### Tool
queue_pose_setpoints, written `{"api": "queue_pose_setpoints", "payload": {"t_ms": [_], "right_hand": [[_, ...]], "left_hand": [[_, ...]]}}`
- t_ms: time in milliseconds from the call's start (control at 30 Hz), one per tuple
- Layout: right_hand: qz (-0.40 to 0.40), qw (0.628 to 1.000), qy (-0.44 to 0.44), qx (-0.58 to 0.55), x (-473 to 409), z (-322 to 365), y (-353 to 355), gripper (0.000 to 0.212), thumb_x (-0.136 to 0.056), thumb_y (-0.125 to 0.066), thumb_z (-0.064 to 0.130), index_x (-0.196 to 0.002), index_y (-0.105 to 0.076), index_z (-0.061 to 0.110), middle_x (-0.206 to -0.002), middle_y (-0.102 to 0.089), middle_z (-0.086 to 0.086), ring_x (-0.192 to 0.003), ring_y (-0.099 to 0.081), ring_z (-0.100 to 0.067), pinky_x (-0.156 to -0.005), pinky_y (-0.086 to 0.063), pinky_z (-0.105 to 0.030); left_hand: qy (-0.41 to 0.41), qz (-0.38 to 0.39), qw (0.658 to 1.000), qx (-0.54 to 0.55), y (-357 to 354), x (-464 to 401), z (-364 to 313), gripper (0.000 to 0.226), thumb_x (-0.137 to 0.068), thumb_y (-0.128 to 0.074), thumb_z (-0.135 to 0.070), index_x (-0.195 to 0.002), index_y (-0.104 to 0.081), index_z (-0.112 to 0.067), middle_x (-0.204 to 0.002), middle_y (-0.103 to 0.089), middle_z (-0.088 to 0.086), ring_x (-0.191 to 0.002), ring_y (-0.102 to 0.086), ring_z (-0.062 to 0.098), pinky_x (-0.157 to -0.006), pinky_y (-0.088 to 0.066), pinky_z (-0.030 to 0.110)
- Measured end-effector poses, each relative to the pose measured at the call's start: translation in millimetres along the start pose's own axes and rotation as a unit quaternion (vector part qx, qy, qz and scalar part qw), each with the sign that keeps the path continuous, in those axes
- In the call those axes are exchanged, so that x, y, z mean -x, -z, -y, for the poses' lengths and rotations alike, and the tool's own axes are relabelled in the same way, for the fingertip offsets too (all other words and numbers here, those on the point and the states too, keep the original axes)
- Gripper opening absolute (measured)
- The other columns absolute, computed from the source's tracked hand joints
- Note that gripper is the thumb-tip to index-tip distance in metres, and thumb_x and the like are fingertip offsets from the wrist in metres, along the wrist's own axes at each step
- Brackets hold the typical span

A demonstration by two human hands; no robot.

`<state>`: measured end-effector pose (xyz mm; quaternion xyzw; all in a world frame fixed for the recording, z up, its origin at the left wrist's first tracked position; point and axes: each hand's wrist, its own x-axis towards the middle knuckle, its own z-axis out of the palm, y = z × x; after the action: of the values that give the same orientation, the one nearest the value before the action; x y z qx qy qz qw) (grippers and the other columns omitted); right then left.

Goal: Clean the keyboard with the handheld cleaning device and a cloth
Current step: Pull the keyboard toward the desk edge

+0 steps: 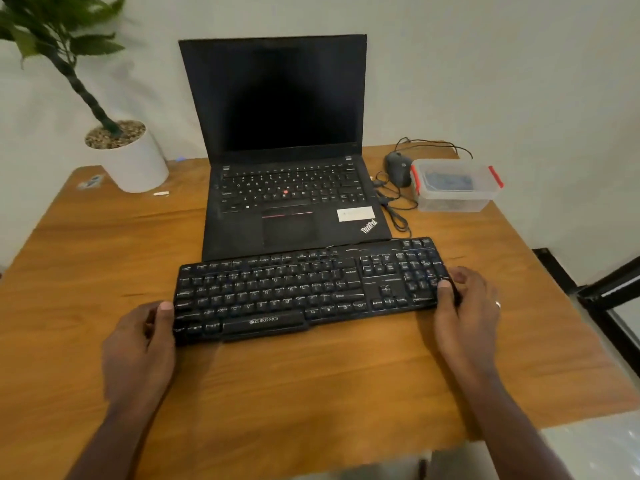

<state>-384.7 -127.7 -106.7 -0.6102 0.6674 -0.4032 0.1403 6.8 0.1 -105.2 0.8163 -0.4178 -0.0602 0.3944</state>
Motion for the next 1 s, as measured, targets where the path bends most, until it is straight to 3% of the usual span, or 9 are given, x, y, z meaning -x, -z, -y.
{"api": "queue_pose_setpoints", "payload": {"t_ms": [67, 233, 667, 1000], "right_hand": [[0.004, 1.0, -0.012, -0.002, 0, -2, 0, 0.032, -0.102, -0.054, 0.024, -0.131, -0.056, 0.01, -0.128, -0.058, -0.007, -0.122, -0.048, -0.023, -0.1, -0.03, -0.027], [0.0, 1.0, -0.005, 0.03, -1, -3, -1, 0.034, -0.102, -0.052, 0.023, -0.129, -0.061, 0.007, -0.125, -0.064, -0.013, -0.122, -0.052, -0.03, -0.11, -0.032, -0.042], [0.01, 0.997, -0.013, 0.075, -1, 7, -1, 0.035, -0.104, -0.044, 0.025, -0.124, -0.064, 0.004, -0.119, -0.062, -0.021, -0.11, -0.055, -0.035, -0.097, -0.041, -0.042], [0.013, 0.997, -0.012, 0.069, -5, 2, -4, 0.036, -0.104, -0.043, 0.028, -0.126, -0.063, 0.007, -0.12, -0.062, -0.018, -0.112, -0.053, -0.033, -0.096, -0.041, -0.041]], "left_hand": [[-0.014, -0.001, 1.0, 0.002, -1, 1, 1, 0.043, -0.104, -0.043, -0.043, -0.114, -0.069, -0.01, -0.096, -0.068, 0.008, -0.087, -0.059, 0.026, -0.074, -0.045, 0.041], [-0.022, 0.009, 0.999, -0.036, -1, 2, -1, 0.04, -0.106, -0.042, -0.041, -0.104, -0.069, -0.011, -0.083, -0.063, 0.003, -0.077, -0.056, 0.023, -0.065, -0.041, 0.037], [-0.039, 0.001, 0.997, -0.064, 4, 5, -9, 0.046, -0.107, -0.038, -0.038, -0.087, -0.067, -0.008, -0.073, -0.062, 0.004, -0.065, -0.054, 0.017, -0.062, -0.047, 0.039], [-0.04, 0.016, 0.995, -0.087, 4, 6, -9, 0.041, -0.107, -0.037, -0.039, -0.093, -0.065, -0.012, -0.075, -0.059, -0.003, -0.068, -0.054, 0.013, -0.06, -0.045, 0.035]]}}
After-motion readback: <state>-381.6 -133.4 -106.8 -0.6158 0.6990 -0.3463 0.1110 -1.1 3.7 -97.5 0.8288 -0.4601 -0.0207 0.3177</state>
